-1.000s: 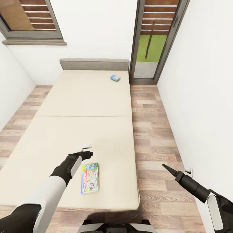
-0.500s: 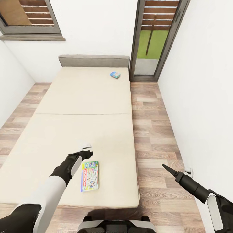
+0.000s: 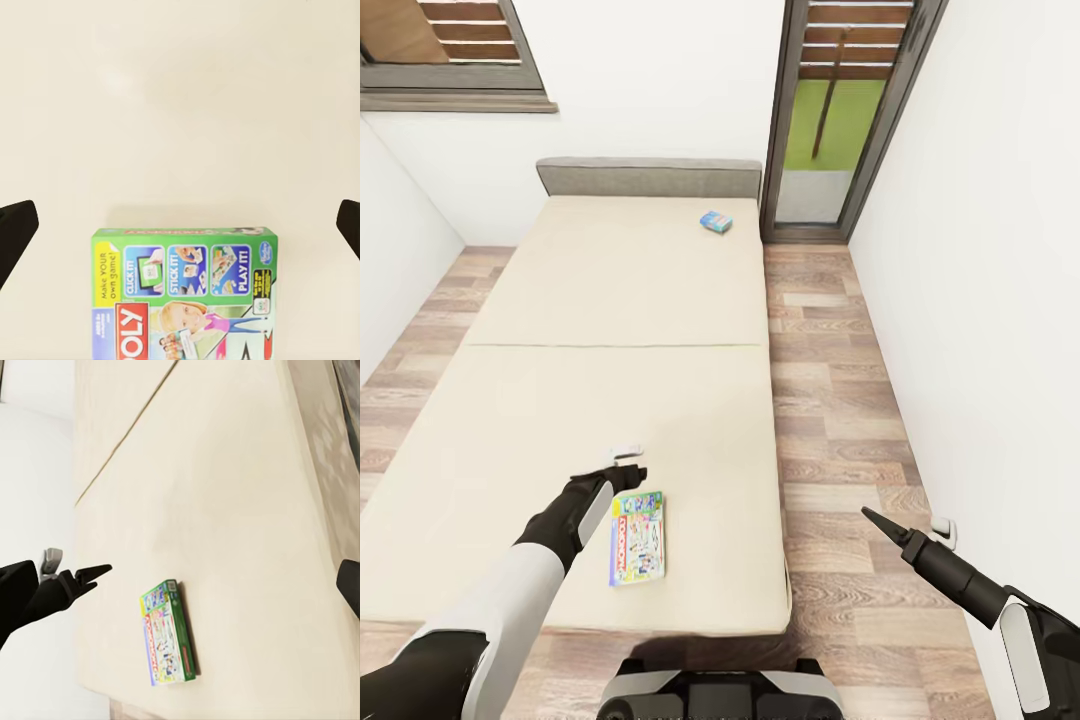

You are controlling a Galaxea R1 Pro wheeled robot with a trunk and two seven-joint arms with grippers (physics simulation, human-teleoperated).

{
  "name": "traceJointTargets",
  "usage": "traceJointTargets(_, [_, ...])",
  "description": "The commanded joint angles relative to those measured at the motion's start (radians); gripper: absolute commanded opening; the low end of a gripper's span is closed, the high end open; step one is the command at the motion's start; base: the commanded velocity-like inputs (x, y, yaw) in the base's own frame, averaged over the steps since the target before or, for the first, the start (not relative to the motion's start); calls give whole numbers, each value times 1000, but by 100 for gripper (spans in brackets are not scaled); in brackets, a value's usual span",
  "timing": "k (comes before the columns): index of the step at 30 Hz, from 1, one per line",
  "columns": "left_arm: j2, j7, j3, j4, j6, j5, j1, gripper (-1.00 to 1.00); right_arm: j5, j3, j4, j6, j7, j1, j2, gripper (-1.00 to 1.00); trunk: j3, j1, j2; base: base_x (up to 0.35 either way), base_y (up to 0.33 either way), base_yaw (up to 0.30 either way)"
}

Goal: Put all the toys in the child's room - the three board games (two on the bed and one on the table), the two jigsaw puzzles on the table, and the tennis ball on the table - inside the toy box on the table in the child's room.

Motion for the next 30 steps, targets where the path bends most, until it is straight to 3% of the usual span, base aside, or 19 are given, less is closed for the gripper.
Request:
traceJointTargets(1, [0,7,-2,-3,5,11,0,100,-4,-1,0,6,1,-1,0,100,-3,0,-2,0,0,0])
traceJointTargets(11, [-5,9,-11,-53,20,11,-7,100,-4,-1,10,5,1,-2,0,100,-19,0,-2,0,0,0])
traceJointTargets(20, [-10,9,-11,-59,69,10,-61,100,-4,-1,13,5,1,-2,-7,100,-34,0,-2,0,0,0])
traceJointTargets(30, [-10,7,-13,-57,74,9,-70,100,-4,-1,13,5,1,-2,-8,100,-51,0,-2,0,0,0])
